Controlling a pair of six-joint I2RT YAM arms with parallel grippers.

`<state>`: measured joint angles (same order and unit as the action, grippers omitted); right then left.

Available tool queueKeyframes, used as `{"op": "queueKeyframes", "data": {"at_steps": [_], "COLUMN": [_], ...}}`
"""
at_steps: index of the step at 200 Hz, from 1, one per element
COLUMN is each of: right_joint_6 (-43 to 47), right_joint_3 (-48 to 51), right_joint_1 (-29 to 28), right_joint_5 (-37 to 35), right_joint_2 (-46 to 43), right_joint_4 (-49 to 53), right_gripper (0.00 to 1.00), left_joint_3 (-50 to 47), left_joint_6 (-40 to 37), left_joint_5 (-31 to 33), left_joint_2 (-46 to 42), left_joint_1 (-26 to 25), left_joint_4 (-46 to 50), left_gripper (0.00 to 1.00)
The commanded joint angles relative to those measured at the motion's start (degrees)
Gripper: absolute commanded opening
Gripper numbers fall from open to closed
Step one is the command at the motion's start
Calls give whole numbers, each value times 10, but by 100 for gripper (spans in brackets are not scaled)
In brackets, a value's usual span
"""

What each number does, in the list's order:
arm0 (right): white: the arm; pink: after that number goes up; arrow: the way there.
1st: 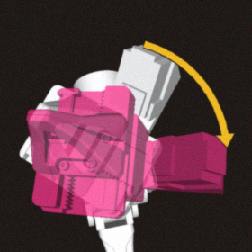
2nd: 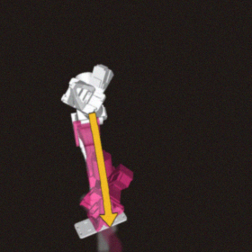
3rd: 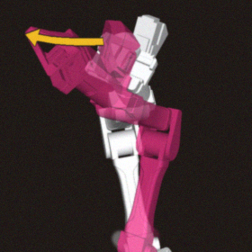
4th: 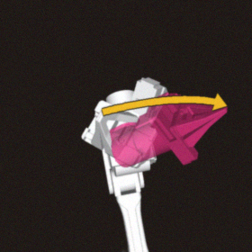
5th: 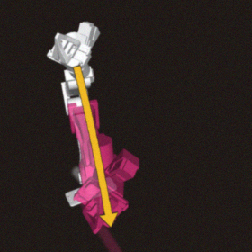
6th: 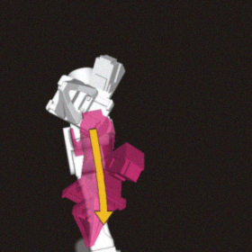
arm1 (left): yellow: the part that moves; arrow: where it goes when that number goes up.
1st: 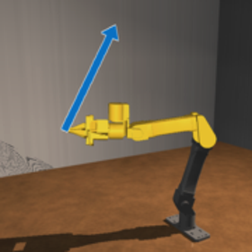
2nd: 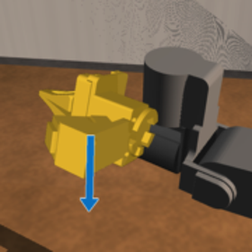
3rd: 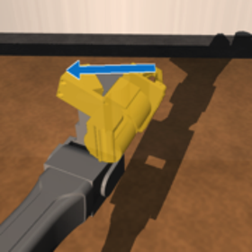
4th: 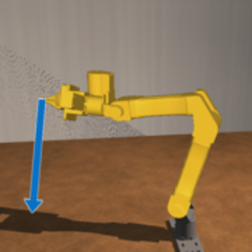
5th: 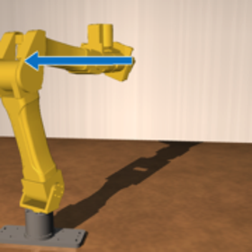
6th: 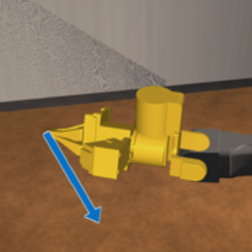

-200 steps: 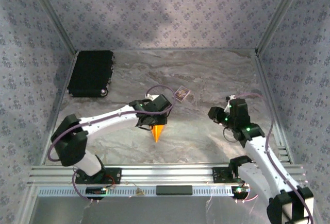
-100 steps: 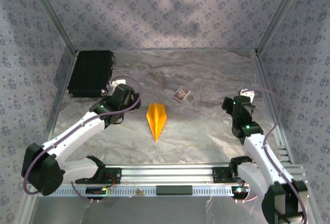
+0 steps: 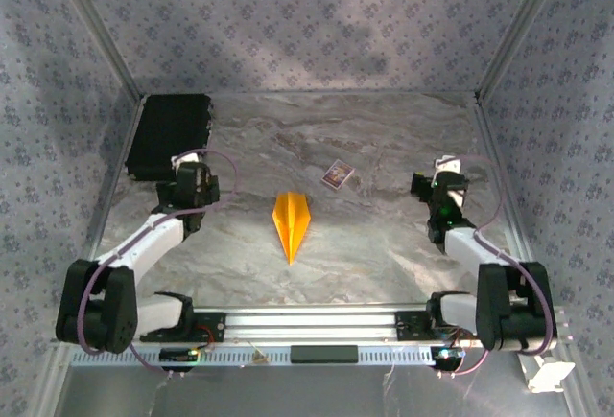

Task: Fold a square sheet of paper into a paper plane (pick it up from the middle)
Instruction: Reset both arms

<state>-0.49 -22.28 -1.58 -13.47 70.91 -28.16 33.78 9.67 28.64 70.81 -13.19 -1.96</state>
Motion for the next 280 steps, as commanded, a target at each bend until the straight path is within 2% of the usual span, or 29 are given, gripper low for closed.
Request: {"op": "queueKeyframes", "data": {"at_steps": [1,21,35,55,66,82,112,163,188,198,218,253,261,271,280], "right_joint_6": [42,48,58,49,55,49,21,10,7,7,7,7,7,7,7], "right_joint_3": [19,33,40,43,42,27,12,12,8,8,8,8,8,8,8], "right_joint_1": [3,2,-7,-2,-4,1,3,7,16,16,16,16,16,16,16], "right_joint_5": [56,83,71,69,68,73,14,-1,18,18,17,18,18,18,18], "right_joint_2": [40,83,113,143,165,158,163,163,163,162,162,162,162,162,162], "right_joint_4": [-117,-176,-217,-247,-274,-229,-209,-211,-201,-201,-201,-201,-202,-201,-201], "right_gripper": [87,89,96,99,99,99,99,99,99,99,99,99,99,99,99], "left_joint_3": [-22,-52,-66,-63,-49,-39,-65,-65,-101,-109,-99,-111,-119,-110,-105], "left_joint_6": [-52,-55,-60,-77,-79,-89,-116,-88,-114,-127,-127,-101,-100,-98,-91], "left_joint_5": [-49,-62,-69,-94,-110,-149,-240,-180,-127,-123,-195,-313,-317,-315,-302], "left_joint_2": [21,52,78,91,99,106,81,84,72,80,97,164,176,165,173], "left_joint_1": [18,28,28,29,34,39,39,46,47,51,80,141,143,145,146], "left_joint_4": [-131,-215,-266,-286,-266,-253,-276,-276,-343,-382,-378,-454,-493,-454,-461], "left_gripper": [100,100,100,100,100,98,97,95,97,98,97,98,98,98,98]}}
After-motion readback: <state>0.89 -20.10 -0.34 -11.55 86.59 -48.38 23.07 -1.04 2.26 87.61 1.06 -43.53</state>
